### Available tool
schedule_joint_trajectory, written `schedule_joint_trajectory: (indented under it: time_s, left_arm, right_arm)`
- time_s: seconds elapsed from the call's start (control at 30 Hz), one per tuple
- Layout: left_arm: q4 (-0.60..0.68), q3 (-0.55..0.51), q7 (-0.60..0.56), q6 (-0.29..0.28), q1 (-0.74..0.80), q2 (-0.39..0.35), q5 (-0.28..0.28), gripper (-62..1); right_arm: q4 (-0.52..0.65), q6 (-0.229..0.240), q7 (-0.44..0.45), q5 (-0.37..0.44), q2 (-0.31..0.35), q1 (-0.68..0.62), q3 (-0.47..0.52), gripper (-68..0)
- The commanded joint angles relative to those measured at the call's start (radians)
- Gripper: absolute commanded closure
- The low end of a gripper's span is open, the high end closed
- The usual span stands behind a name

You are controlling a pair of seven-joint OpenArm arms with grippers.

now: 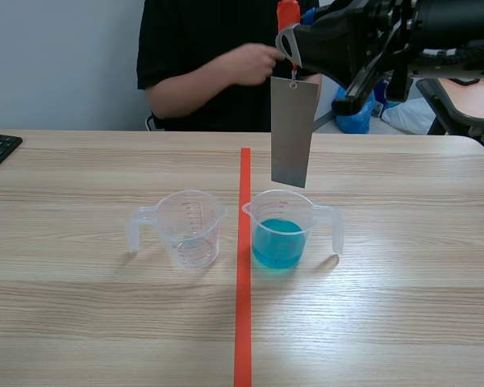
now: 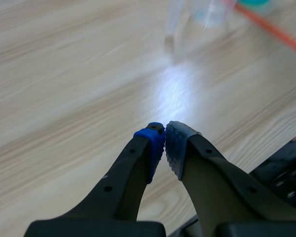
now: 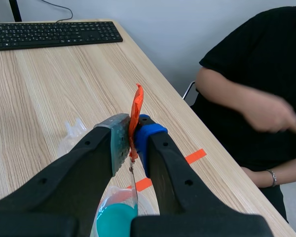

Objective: Do the redox reaction experiment.
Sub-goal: 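Move the plate over the blue solution, then point at the plate with the left hand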

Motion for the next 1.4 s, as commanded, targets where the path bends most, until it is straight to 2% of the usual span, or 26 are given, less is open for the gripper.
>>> schedule_joint_trajectory:
  time_s: [0.0,0.13,0.27,0.4,0.57,0.73,1.0,1.17,1.37]
  left_arm:
    - [0.012,-0.005,-0.015,-0.036,-0.051,-0.037,-0.036,-5.5]
    - [0.027,0.008,0.001,-0.036,-0.164,-0.119,-0.099,-3.1]
    - [0.068,0.044,0.103,-0.036,-0.279,-0.155,-0.171,-2.7]
    - [0.109,0.129,0.196,-0.036,-0.409,-0.158,-0.184,-2.7]
    - [0.144,0.301,0.303,-0.036,-0.6,-0.142,-0.218,-2.7]
    - [0.15,0.476,0.431,-0.036,-0.808,-0.076,-0.267,-2.7]
    - [0.15,0.707,0.62,-0.036,-1.044,0.089,-0.315,-2.8]
    - [0.15,0.774,0.688,-0.036,-1.124,0.186,-0.392,-2.8]
    - [0.149,0.786,0.765,-0.036,-1.175,0.291,-0.412,-2.8]
  right_arm:
    - [0.01,-0.006,0.015,0.014,0.005,0.016,0.003,-1.5]
    - [0.01,-0.003,0.015,0.014,0.005,0.016,0.003,-1.5]
    - [0.01,-0.003,0.015,0.014,0.005,0.016,0.003,-1.5]
    - [0.01,-0.003,0.015,0.014,0.005,0.016,0.003,-1.5]
    - [0.01,-0.003,0.015,0.014,0.005,0.016,0.003,-1.5]
    - [0.01,-0.003,0.015,0.014,0.005,0.016,0.003,-1.5]
    - [0.01,-0.003,0.015,0.014,0.005,0.016,0.003,-1.5]
    - [0.01,-0.003,0.015,0.014,0.005,0.017,0.003,-1.5]
    - [0.01,-0.003,0.015,0.014,0.005,0.017,0.003,-1.5]
